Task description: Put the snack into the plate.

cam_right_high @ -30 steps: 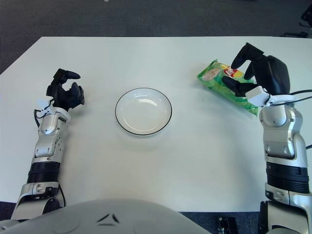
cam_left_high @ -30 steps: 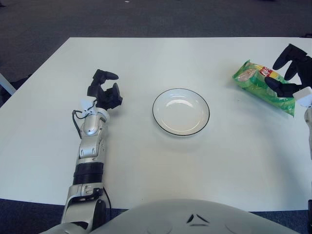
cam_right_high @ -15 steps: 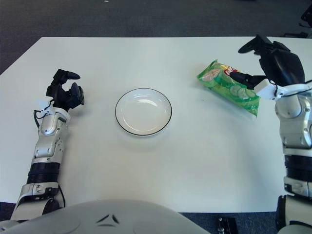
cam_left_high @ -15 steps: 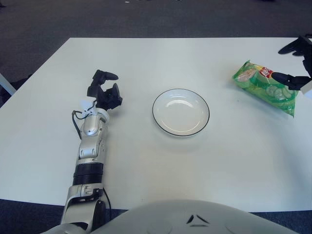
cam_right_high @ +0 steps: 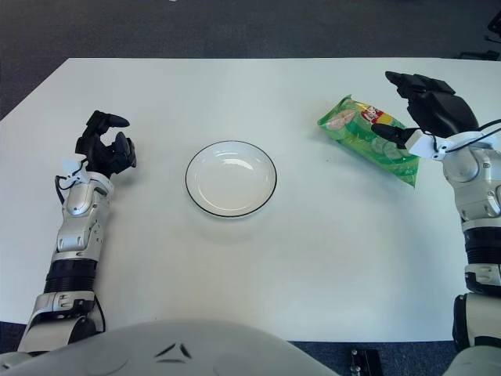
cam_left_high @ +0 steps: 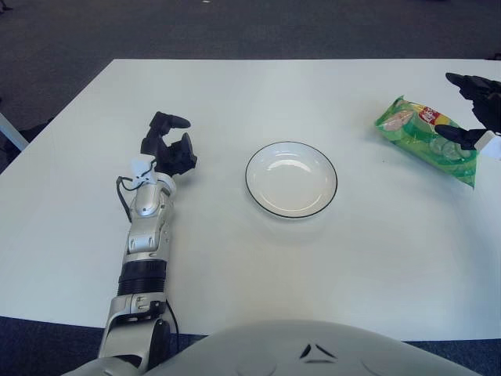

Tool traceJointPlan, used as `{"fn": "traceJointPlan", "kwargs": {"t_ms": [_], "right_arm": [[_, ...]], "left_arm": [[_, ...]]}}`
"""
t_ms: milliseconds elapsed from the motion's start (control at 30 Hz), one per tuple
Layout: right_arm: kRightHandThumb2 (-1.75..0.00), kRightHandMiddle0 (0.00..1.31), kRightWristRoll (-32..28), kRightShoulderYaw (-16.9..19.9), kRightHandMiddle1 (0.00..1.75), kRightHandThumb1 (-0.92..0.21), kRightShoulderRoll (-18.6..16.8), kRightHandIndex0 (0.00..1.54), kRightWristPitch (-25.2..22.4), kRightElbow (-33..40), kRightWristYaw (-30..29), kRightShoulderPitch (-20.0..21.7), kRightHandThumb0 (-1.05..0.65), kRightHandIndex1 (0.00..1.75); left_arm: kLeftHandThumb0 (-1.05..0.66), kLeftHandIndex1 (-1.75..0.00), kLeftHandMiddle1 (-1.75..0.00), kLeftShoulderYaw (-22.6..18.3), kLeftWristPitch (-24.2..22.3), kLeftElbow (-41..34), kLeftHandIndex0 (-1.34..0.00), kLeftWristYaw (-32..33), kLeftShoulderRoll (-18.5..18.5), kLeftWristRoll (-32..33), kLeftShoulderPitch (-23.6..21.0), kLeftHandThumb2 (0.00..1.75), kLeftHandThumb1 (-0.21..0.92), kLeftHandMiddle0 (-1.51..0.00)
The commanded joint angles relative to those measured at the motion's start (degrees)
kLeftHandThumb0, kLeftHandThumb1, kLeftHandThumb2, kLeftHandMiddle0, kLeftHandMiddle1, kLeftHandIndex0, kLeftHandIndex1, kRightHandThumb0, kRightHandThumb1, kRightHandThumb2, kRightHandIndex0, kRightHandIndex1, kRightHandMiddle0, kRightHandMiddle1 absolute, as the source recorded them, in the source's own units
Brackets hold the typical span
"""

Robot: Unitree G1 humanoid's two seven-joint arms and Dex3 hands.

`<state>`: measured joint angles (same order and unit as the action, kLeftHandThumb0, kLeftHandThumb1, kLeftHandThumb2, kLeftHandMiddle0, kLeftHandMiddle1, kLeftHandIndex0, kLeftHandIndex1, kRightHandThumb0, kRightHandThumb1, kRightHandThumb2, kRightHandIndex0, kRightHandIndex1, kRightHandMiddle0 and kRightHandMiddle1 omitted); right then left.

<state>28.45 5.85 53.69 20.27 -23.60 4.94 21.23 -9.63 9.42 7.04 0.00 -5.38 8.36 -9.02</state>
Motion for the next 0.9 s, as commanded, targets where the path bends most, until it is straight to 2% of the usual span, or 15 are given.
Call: {"fn": "traceJointPlan", "kwargs": {"t_ms": [0,233,467,867], "right_arm": [[-0.81,0.0,-0.63,-1.41,0.0,-0.92,0.81,0.0,1.06,-3.1,0.99,3.63,-1.05,0.0],[-0.81,0.0,-0.25,-4.0,0.0,-0.92,-0.03,0.0,2.19,-9.1,1.29,7.73,-1.05,0.0],[-0.82,0.0,1.49,-9.04,0.0,-0.92,-1.89,0.0,3.81,-20.34,1.16,14.58,-1.05,0.0],[-0.83,0.0,0.81,-13.57,0.0,-0.92,-4.98,0.0,7.25,-32.67,0.7,20.49,-1.05,0.0]], "left_arm": [[-0.4,-1.75,-1.75,1.03,0.71,5.75,-0.42,0.36,3.82,-0.52,8.22,1.01,0.56,-1.29],[-0.4,-1.75,-1.75,1.1,0.83,5.92,-0.42,0.54,3.89,-0.67,8.23,1.01,0.56,-1.3],[-0.41,-1.75,-1.75,1.28,1.11,6.08,-0.42,0.69,4.06,-1.0,8.34,1.02,0.56,-1.3],[-0.41,-1.75,-1.75,1.59,1.28,5.32,-0.43,0.83,4.05,-1.65,8.82,1.03,0.55,-1.3]]}}
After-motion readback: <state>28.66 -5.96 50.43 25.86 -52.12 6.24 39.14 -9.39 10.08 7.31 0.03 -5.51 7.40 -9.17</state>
